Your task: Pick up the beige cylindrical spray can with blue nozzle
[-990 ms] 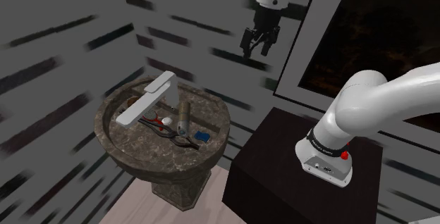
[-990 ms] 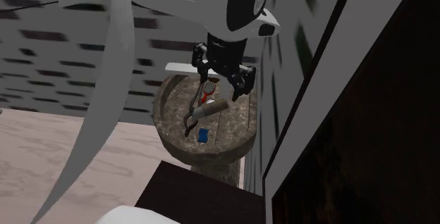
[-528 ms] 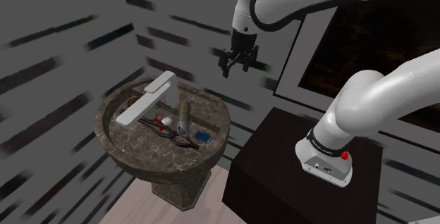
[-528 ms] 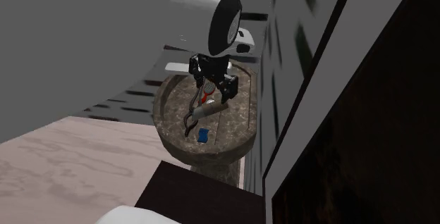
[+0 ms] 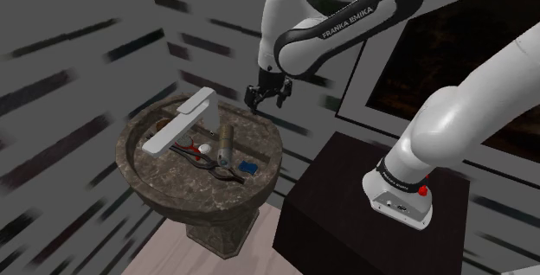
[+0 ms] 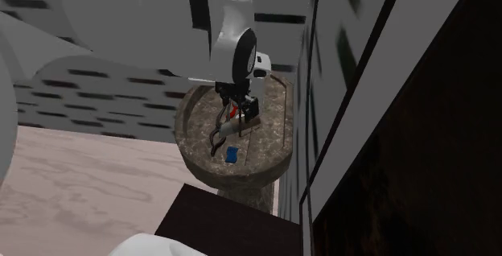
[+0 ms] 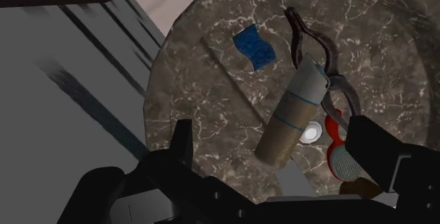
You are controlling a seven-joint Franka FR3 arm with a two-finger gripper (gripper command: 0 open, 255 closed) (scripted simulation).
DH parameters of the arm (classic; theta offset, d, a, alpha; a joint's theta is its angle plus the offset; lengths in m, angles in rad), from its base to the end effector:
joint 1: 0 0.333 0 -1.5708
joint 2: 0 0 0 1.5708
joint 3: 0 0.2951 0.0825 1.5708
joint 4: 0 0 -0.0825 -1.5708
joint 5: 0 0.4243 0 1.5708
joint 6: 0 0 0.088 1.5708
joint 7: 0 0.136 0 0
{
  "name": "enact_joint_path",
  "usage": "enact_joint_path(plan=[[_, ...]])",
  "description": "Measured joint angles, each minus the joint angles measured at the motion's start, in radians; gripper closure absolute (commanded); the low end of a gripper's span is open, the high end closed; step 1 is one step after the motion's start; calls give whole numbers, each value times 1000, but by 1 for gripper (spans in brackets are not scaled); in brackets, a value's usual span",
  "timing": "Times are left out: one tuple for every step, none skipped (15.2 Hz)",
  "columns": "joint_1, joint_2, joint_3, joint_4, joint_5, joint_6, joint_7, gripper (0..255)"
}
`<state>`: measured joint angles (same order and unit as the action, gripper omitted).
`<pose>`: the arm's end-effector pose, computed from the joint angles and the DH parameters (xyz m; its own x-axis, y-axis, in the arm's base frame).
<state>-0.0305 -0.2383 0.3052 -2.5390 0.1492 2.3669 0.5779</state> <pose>0.4610 0.1272 0.2829 0.9153 -0.4020 0.0263 -0.3997 -0.9144 -0.0641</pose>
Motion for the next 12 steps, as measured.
enact_joint_path(plan=[[-5,42,14,12,-19,31,33,0],[-9,85,28,23,-41,64,69,0],[-14,136,40,44,-70,94,110,0],[-17,179,49,61,-99,119,150,0],[-19,224,54,75,-132,146,189,0],[-19,267,55,100,-167,163,230,0],[-14,311,55,114,-205,189,275,0],[-7,356,51,136,-244,208,321,0],[-2,398,40,162,-280,221,357,0],[14,445,29,193,-319,233,403,0],[24,476,18,218,-344,235,434,0],[41,528,0,255,-381,248,474,0]])
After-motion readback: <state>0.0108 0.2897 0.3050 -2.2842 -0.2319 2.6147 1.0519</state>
